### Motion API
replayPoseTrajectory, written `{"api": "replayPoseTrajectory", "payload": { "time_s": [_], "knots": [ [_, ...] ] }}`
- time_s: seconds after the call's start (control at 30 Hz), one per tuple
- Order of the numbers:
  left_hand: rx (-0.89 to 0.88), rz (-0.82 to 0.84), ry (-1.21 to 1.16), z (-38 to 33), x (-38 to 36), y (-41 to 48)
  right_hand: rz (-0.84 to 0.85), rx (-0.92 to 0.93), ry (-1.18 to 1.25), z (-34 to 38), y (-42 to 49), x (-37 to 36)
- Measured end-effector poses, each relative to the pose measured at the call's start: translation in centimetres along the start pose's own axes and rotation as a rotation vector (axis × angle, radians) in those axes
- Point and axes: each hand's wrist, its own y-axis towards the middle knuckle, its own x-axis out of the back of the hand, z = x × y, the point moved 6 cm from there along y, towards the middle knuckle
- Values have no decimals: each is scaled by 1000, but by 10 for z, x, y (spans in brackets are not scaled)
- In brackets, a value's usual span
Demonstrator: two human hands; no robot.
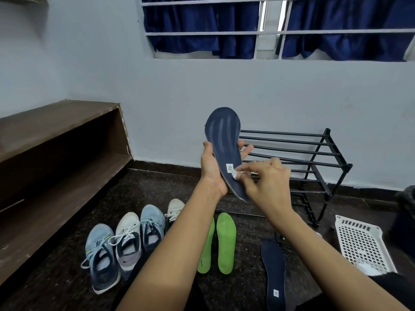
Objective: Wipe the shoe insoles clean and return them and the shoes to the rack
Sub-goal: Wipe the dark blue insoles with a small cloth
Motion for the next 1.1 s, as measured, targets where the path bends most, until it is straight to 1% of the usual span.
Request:
{"api": "replayPoseTrajectory", "payload": {
  "time_s": [0.07,0.17,0.33,0.43,0.57,0.63,0.73,0.83,0.9,0.97,1.1],
  "knots": [
    [12,-2,8,6,-3,0,-19,-34,-21,-3,4,3],
    [6,-8,-5,6,-3,2,-5,20,-4,4,1,0],
    [-11,12,6,-1,0,6,169,-43,211,3,-3,-10],
    [-21,27,-15,-7,2,6,236,-38,298,12,-10,-6],
    [-29,47,-42,-10,3,7,350,-14,290,16,-14,-5],
    [-14,51,-49,-8,0,6,317,-5,247,8,-8,-1],
    [11,59,-37,1,-8,3,164,4,114,-7,2,11],
    [23,67,-63,11,-13,4,62,-23,71,-14,6,19],
    [24,74,-64,14,-13,6,69,-18,78,-10,3,15],
    [29,69,-42,16,-12,7,118,-9,113,-5,-2,7],
    [9,46,-30,12,-9,8,181,-25,260,-1,-8,4]
  ]
}}
